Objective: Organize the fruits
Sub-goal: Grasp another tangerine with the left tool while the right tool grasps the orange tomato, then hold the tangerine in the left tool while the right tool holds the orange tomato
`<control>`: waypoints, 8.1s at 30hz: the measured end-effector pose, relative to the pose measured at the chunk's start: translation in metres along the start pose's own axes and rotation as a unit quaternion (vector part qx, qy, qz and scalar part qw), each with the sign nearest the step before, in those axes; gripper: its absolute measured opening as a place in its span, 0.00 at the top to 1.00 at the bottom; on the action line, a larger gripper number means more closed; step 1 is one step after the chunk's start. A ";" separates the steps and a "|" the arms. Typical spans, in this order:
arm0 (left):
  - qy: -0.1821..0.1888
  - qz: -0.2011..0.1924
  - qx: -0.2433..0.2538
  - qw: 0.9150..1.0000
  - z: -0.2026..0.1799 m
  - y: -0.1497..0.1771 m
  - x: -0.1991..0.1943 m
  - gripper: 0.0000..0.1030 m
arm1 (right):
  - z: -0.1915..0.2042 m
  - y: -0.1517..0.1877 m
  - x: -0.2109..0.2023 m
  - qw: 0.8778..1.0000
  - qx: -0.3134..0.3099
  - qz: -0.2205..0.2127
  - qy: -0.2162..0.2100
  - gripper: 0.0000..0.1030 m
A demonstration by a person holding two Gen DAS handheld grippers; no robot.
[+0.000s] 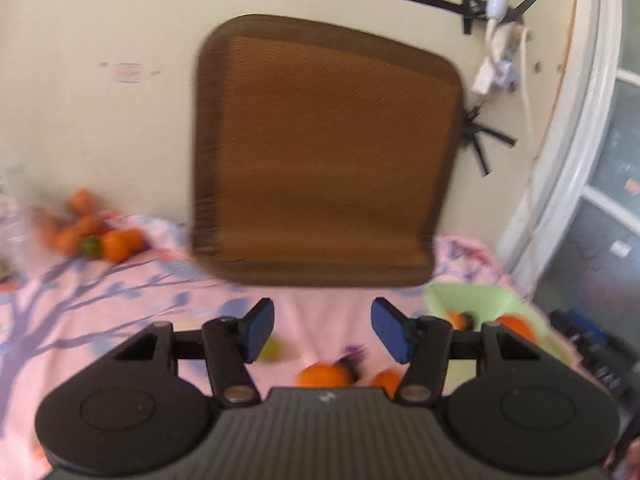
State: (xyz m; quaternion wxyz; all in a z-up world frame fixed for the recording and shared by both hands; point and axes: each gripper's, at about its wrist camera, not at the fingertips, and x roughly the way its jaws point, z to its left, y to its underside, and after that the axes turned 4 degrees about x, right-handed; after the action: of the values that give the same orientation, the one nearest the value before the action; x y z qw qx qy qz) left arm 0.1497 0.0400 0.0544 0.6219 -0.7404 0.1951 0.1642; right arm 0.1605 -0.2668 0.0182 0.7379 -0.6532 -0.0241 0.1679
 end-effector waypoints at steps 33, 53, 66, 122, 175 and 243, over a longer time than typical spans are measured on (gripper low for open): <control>0.029 0.075 0.048 0.996 -0.010 0.042 0.068 0.53 | 0.130 0.047 0.080 0.962 -0.155 0.210 -0.076 0.60; 0.079 0.043 0.083 0.993 -0.066 0.101 -0.019 0.60 | 0.075 0.060 -0.052 0.979 -0.071 0.190 -0.018 0.69; 0.040 0.040 0.079 0.995 -0.066 0.106 -0.023 0.60 | 0.068 0.067 -0.057 0.982 -0.062 0.178 -0.016 0.67; 0.038 0.031 0.103 0.994 -0.073 0.109 -0.026 0.58 | 0.068 0.067 -0.060 0.984 -0.058 0.166 -0.017 0.56; 0.044 0.058 0.102 0.992 -0.074 0.110 -0.021 0.53 | 0.064 0.066 -0.058 0.982 -0.046 0.176 -0.048 0.55; 0.038 0.057 0.099 0.993 -0.073 0.112 -0.020 0.57 | 0.064 0.067 -0.058 0.982 -0.041 0.175 -0.052 0.55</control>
State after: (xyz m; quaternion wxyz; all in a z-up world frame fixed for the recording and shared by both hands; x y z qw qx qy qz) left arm 0.0767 -0.0474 -0.0194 0.6739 -0.6684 0.2761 0.1512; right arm 0.0752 -0.2160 -0.0270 0.6676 -0.6673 0.0449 0.3272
